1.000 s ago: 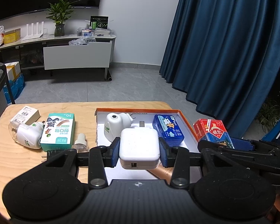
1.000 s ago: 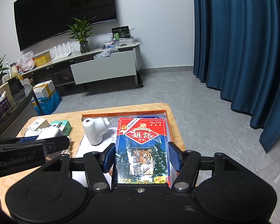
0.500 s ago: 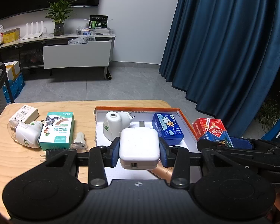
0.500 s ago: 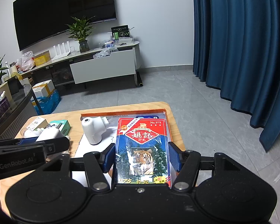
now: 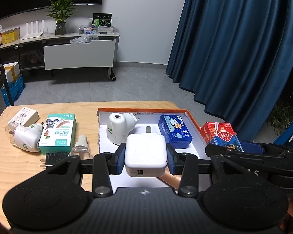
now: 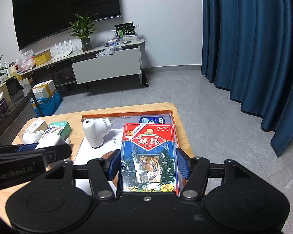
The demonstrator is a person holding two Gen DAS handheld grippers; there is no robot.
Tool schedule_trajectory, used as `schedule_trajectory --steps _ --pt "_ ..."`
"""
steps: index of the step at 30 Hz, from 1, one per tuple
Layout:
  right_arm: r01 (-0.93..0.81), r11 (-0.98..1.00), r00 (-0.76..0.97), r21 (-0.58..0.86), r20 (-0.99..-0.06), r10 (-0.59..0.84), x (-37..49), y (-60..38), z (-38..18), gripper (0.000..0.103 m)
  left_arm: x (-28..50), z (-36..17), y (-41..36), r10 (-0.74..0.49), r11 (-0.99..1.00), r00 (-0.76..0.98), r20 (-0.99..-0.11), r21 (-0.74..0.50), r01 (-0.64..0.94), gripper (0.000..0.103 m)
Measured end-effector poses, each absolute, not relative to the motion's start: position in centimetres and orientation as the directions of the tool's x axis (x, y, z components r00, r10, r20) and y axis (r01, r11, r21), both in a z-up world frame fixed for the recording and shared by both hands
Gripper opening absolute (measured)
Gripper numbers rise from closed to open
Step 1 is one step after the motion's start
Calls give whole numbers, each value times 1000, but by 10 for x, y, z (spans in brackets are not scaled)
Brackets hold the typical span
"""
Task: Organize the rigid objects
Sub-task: 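Hold the charger and card box above the white box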
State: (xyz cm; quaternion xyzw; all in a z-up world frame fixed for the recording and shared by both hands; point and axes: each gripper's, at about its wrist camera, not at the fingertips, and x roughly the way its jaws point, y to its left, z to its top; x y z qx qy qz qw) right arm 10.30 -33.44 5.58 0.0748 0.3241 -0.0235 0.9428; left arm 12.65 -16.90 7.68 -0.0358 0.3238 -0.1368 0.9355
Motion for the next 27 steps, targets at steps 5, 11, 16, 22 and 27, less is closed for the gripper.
schedule_trajectory --steps 5,11,16,22,27 --pt "95 988 783 124 -622 3 107 -334 56 72 126 74 -171 -283 959 747 -601 -153 240 42" --pt "95 988 779 124 -626 4 110 -335 57 72 127 71 -174 -285 958 741 -608 -151 245 42" --pt "94 988 776 123 -630 5 113 -335 55 72 126 68 -175 -285 958 736 -613 -150 246 42" --pt "96 988 764 119 -646 4 119 -338 48 72 128 64 -176 -284 958 728 -623 -149 246 42" --pt "95 989 754 116 -657 5 125 -339 46 72 128 62 -179 -285 957 723 -630 -147 248 42"
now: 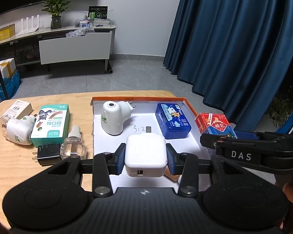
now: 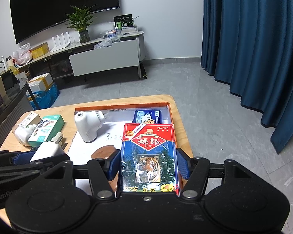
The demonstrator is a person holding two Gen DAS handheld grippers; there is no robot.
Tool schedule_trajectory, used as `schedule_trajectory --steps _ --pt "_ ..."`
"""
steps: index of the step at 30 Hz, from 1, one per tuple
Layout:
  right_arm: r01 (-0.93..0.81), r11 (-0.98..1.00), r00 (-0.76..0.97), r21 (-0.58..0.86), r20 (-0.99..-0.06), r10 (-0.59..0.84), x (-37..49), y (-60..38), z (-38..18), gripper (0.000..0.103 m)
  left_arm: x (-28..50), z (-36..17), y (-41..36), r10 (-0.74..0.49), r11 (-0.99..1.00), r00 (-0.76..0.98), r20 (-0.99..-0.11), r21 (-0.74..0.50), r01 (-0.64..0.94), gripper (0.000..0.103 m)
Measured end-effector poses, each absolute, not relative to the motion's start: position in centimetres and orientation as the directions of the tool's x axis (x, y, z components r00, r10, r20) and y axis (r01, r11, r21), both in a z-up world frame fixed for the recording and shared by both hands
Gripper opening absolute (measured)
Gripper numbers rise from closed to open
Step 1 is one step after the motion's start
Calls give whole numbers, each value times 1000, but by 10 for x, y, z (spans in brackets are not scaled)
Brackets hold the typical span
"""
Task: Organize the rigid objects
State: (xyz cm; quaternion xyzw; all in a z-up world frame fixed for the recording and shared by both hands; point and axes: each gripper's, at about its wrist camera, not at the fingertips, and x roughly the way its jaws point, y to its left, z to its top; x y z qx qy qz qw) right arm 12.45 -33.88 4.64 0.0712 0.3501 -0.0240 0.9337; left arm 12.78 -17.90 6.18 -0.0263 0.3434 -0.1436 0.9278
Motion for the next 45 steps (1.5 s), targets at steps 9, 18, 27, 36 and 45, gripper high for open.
schedule_trajectory --steps 9,18,27,36,45 --pt "94 989 734 114 -679 9 134 -338 40 72 132 56 -181 -283 958 712 -642 -148 247 42" --pt "82 989 742 125 -670 23 145 -338 36 74 135 52 -180 -280 958 704 -653 -149 243 42" --pt "129 980 791 153 -611 -9 132 -353 54 77 135 46 -187 -301 951 683 -666 -154 268 42" --pt "131 980 811 153 -584 -17 123 -352 68 79 126 42 -199 -420 898 612 -670 -210 387 62" --pt "44 989 805 140 -591 47 124 -313 70 85 127 49 -143 -280 959 691 -667 -162 233 65"
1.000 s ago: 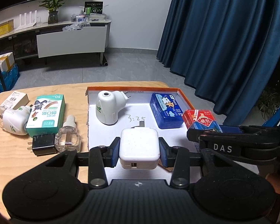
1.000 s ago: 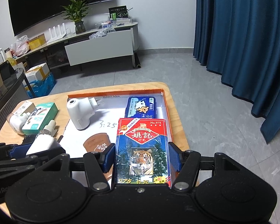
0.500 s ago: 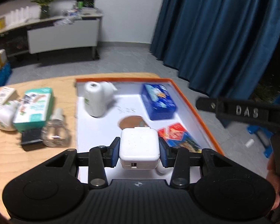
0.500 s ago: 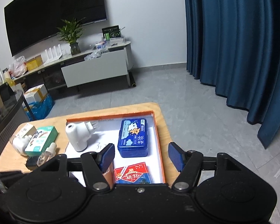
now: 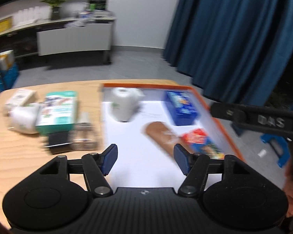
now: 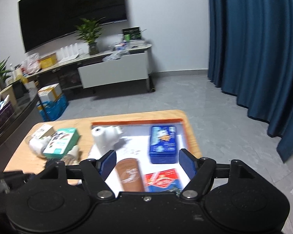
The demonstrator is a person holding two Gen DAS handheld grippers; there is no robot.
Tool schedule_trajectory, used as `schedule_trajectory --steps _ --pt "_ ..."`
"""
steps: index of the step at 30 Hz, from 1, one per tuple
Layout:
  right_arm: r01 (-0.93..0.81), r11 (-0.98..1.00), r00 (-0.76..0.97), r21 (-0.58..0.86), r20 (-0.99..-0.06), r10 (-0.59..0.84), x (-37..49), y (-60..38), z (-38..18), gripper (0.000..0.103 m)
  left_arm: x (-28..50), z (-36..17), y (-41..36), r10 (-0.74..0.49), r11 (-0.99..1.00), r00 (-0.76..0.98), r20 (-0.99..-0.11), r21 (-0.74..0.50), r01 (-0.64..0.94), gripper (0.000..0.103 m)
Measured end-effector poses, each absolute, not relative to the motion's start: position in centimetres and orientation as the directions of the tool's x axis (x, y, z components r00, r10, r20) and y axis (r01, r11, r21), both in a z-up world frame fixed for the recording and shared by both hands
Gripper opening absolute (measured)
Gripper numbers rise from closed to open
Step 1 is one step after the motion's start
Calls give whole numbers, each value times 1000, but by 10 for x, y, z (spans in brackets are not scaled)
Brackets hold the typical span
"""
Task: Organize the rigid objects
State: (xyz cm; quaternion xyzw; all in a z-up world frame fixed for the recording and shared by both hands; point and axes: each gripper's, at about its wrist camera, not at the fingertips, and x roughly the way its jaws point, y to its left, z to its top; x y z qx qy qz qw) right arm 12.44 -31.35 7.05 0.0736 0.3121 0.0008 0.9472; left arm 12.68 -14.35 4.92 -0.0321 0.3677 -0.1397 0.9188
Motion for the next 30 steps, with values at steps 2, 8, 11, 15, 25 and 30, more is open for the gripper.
schedule_trajectory --steps 2,8,11,15,25,30 --pt "20 989 799 147 -597 73 127 -300 69 86 127 50 -126 -236 972 700 -674 -156 177 65" --pt "-57 986 776 155 -615 141 134 -256 64 88 129 55 -81 -125 990 715 -688 -138 40 67" --pt "-82 983 765 164 -622 168 136 -239 62 88 129 58 -65 -91 990 721 -687 -139 -7 69" --pt "-113 982 753 152 -632 185 137 -221 60 88 125 61 -47 -68 988 729 -681 -149 -47 72" --pt "-161 977 733 137 -647 212 137 -193 56 90 120 59 -22 -48 980 729 -683 -174 -99 75" --pt "-174 975 721 135 -657 220 137 -186 51 90 119 53 -11 -33 976 721 -692 -178 -126 76"
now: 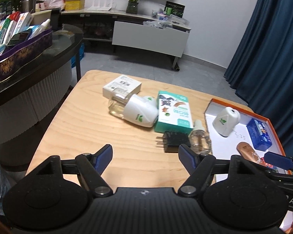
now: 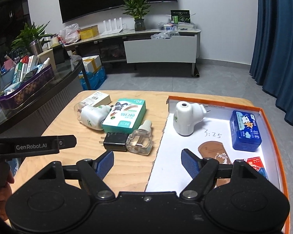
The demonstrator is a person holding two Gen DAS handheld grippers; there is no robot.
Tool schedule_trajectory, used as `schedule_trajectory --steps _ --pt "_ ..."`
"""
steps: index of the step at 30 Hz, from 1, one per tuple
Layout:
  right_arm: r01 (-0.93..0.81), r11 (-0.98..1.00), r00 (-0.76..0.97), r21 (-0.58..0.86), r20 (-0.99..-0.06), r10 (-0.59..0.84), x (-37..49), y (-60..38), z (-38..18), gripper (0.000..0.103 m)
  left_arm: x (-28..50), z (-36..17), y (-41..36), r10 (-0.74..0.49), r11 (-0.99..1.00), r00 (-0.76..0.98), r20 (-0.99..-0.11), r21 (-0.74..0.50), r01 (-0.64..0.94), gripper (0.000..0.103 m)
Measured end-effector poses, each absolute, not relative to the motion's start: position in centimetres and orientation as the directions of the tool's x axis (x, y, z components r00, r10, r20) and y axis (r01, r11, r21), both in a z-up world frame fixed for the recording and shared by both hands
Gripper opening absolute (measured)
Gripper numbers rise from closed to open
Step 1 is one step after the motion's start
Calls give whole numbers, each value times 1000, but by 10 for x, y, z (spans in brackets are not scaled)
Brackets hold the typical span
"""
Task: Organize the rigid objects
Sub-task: 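Move the left tool toward the black plug adapter on the table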
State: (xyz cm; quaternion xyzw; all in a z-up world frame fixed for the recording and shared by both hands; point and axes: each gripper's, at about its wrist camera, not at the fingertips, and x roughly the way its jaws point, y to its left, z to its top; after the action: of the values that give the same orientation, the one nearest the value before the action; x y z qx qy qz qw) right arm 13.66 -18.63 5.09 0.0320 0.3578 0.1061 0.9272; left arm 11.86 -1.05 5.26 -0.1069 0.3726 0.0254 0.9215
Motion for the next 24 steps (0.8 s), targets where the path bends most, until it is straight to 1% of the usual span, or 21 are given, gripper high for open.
schedule_trajectory --steps 8,19,24 --pt "-186 972 703 146 -671 235 137 -184 43 90 117 44 4 -16 967 711 -703 -192 -167 78" --pt "-185 970 695 154 -678 240 137 -188 37 90 131 39 8 0 958 714 -700 -203 -200 90" --pt "-182 972 694 151 -680 235 138 -191 35 90 141 37 7 -9 956 710 -704 -215 -201 91"
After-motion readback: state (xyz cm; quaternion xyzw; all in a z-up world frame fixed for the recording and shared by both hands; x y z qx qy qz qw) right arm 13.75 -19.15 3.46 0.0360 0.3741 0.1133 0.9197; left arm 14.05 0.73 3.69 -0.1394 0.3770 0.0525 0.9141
